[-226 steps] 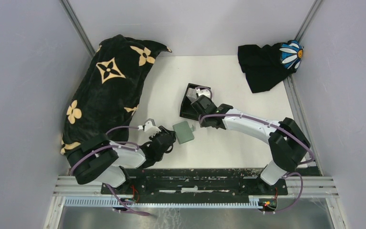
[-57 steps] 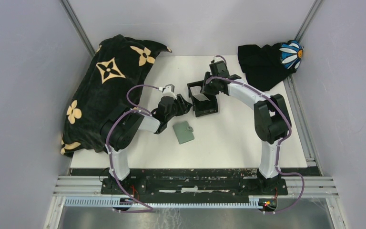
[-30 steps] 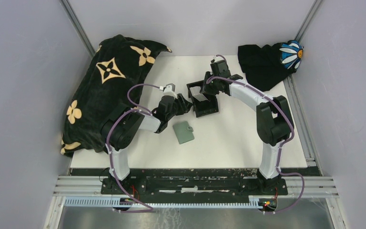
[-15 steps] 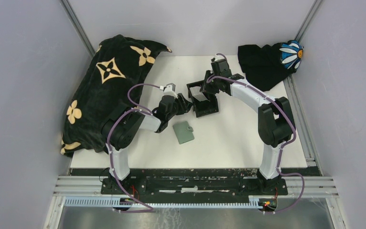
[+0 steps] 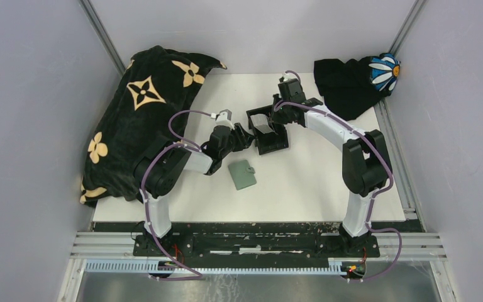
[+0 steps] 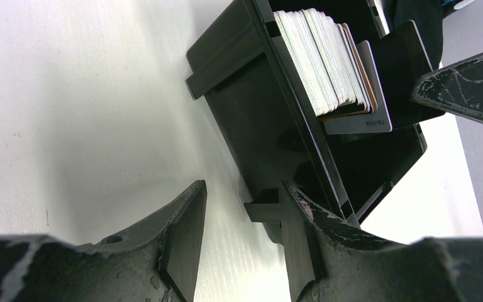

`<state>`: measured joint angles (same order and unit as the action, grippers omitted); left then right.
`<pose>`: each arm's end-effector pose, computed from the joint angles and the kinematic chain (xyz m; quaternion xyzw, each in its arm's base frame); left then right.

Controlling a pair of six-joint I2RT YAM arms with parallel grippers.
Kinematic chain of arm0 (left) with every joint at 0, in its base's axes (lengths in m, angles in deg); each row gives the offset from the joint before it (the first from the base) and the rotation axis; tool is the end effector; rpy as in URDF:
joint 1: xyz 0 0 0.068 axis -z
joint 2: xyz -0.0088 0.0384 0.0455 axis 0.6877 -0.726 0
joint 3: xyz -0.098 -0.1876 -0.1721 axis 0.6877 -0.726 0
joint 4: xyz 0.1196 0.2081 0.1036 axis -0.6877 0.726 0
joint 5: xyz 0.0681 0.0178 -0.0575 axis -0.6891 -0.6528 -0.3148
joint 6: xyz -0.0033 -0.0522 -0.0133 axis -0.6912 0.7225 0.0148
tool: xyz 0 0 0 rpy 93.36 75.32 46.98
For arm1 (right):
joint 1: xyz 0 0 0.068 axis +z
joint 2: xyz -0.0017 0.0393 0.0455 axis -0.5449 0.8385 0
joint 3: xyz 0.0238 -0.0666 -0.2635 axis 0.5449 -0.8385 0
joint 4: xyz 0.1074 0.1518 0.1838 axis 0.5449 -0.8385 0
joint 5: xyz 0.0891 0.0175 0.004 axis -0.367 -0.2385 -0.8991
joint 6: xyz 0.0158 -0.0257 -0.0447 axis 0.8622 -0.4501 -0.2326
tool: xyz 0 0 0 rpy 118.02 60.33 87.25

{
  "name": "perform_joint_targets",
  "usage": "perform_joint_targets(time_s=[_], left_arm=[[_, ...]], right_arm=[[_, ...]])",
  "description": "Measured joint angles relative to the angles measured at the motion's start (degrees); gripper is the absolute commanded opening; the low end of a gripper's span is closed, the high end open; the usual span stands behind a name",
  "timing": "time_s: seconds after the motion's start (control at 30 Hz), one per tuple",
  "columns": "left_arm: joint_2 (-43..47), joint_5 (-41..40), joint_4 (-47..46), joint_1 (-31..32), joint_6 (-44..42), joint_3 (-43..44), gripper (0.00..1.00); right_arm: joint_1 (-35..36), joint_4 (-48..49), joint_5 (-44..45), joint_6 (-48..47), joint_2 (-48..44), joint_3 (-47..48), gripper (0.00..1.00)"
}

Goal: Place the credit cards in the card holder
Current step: Pick up the credit card from the storage box.

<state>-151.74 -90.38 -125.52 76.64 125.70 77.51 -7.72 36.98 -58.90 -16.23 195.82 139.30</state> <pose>0.3183 -0.2072 0.1285 -0.0507 0.8194 -0.3306 0.4656 0.3912 0.1855 0.2417 0.0579 0.9237 0.1911 0.3270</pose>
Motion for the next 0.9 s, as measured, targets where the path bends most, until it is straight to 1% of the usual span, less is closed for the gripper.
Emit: perform_joint_targets(time_s=[0.2,0.33,0.4,0.67,0.9], left_arm=[[0.00,0.00,0.00,0.00,-0.02,0.00,0.53],[0.02,-0.07,0.00,0.00,-0.02,-0.02,0.54],[0.07,-0.11,0.00,0.00,-0.02,-0.13,0.54],[3.23,-0.37,0.13,0.02,0.00,-2.49,0.54],[9.79,-0.55,0.48,0.07,-0.02,-5.44,0.55]], right_arm=[[1.09,-1.20,4.39,-1.99,-1.73,-0.28,0.08],[2.45,-1.97,8.70,-3.93,-3.15,-0.39,0.05],[3.06,-2.14,10.49,-4.79,-3.50,-0.42,0.01],[5.20,-2.58,17.40,-8.46,-5.38,-2.23,0.01],[6.60,-3.10,19.30,-10.40,-12.63,-5.25,0.01]])
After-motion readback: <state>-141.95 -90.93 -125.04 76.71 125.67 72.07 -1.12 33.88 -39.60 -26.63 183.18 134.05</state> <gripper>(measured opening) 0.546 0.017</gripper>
